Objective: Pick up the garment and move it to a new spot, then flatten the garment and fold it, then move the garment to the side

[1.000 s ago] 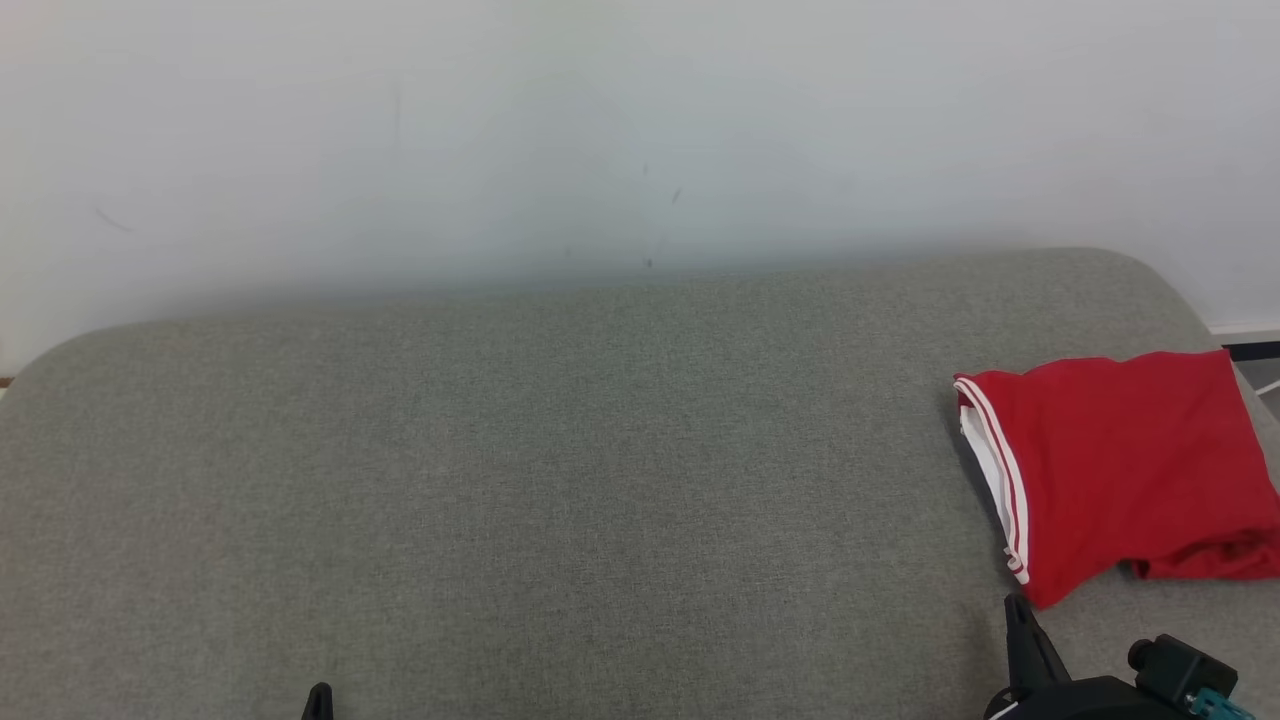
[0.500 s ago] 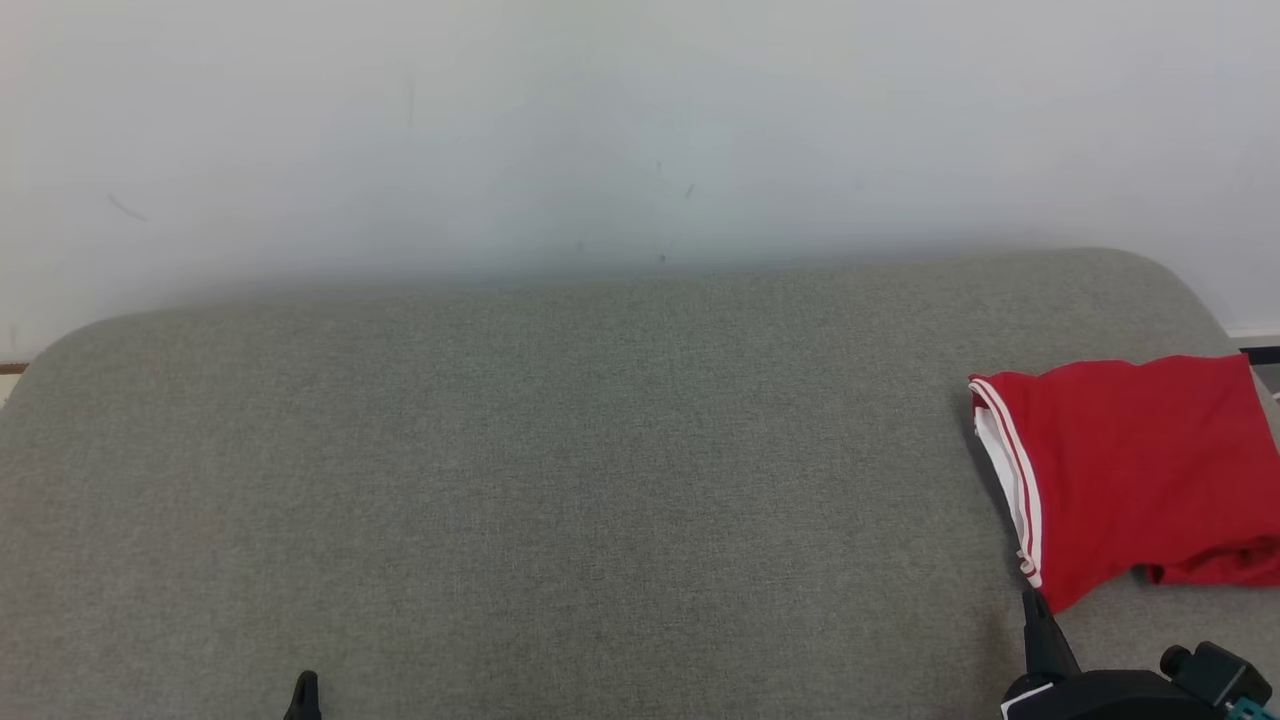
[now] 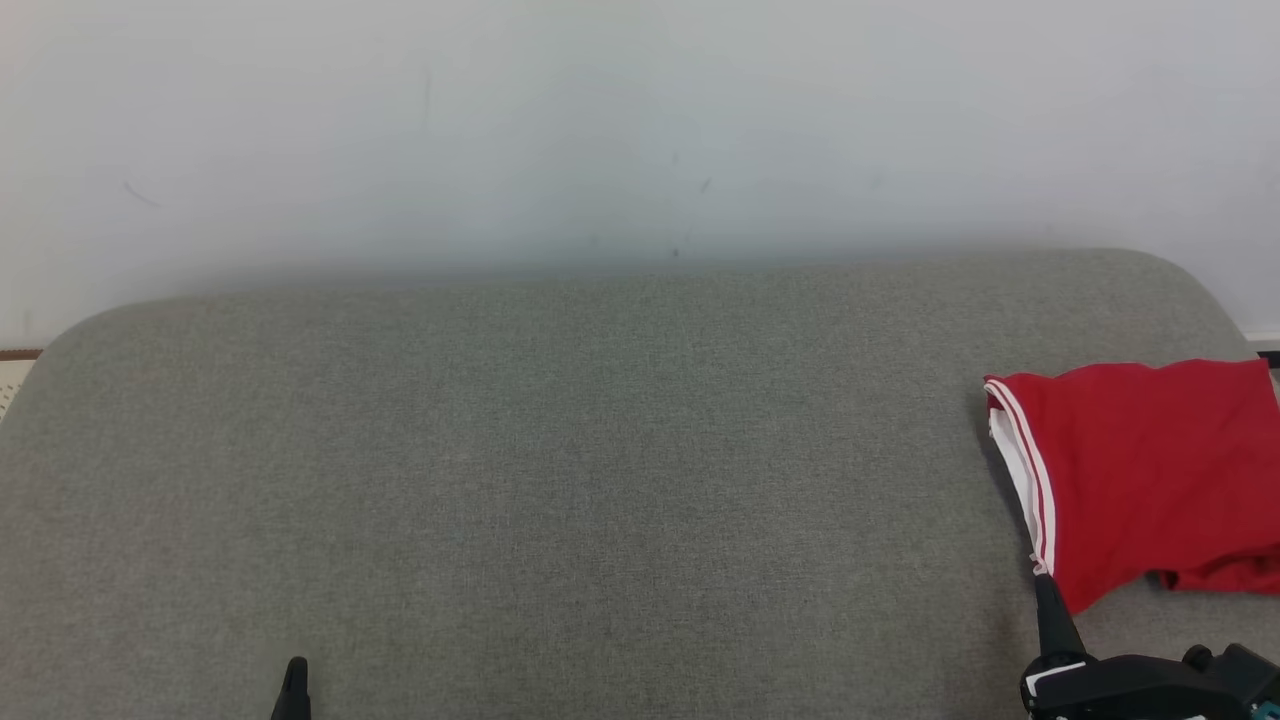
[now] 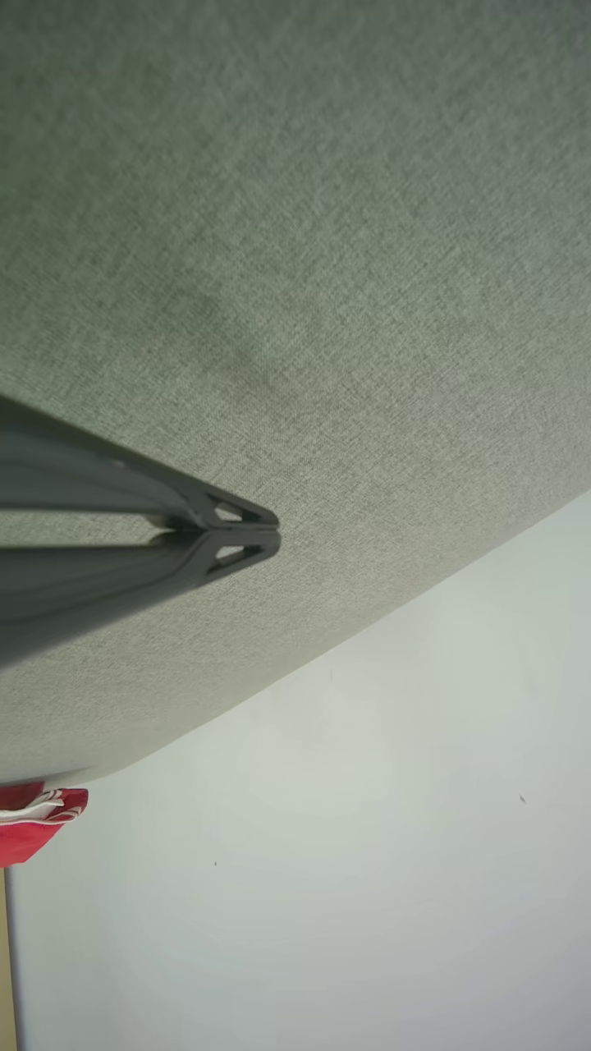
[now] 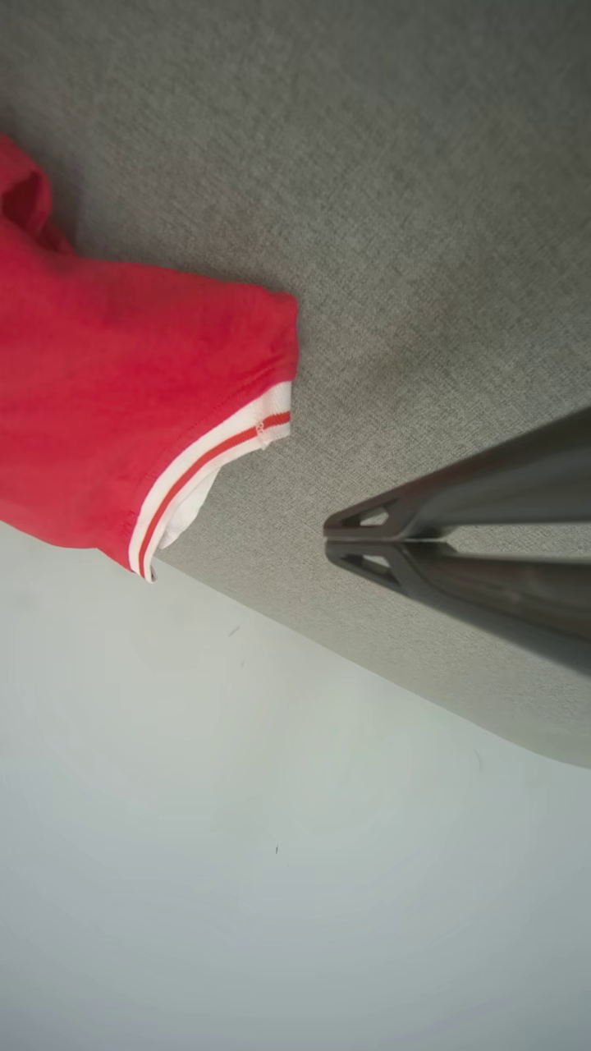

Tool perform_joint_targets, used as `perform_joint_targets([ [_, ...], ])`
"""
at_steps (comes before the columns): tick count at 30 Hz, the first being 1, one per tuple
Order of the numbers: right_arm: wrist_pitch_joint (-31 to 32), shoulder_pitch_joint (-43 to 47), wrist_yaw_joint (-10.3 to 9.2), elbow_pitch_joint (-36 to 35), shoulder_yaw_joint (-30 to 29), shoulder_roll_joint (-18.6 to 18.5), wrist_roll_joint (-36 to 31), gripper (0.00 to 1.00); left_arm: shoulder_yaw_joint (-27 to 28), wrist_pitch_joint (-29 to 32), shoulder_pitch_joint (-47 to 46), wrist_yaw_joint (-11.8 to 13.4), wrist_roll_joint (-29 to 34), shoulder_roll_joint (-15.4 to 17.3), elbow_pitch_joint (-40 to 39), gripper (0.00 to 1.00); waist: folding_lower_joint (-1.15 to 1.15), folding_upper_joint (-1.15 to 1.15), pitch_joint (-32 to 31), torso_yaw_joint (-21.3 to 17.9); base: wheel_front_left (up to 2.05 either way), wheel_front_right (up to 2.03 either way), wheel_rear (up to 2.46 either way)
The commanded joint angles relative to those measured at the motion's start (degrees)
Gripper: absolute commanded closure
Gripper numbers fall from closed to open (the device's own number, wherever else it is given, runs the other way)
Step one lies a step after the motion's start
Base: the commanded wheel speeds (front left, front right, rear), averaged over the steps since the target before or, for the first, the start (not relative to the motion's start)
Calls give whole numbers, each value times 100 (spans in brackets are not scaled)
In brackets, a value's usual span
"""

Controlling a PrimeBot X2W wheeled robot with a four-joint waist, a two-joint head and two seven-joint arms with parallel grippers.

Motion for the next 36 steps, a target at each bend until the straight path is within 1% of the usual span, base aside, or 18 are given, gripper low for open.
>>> perform_joint_targets([
  [1, 57, -100, 1, -83, -56, 14, 218, 100, 46, 54, -166, -31, -245, 29, -32, 100, -1, 0, 7, 17, 0, 0, 0],
  [20, 344, -153, 1, -211, -305, 88, 1385, 100, 184, 354, -268, -166, -1405, 32, -7, 100, -1, 0, 60, 150, 0, 0, 0],
  [36, 545, -157, 2, -307, -484, 148, 2211, 100, 293, 576, -352, -275, -2262, 35, 10, 100, -1, 0, 105, 261, 0, 0, 0],
])
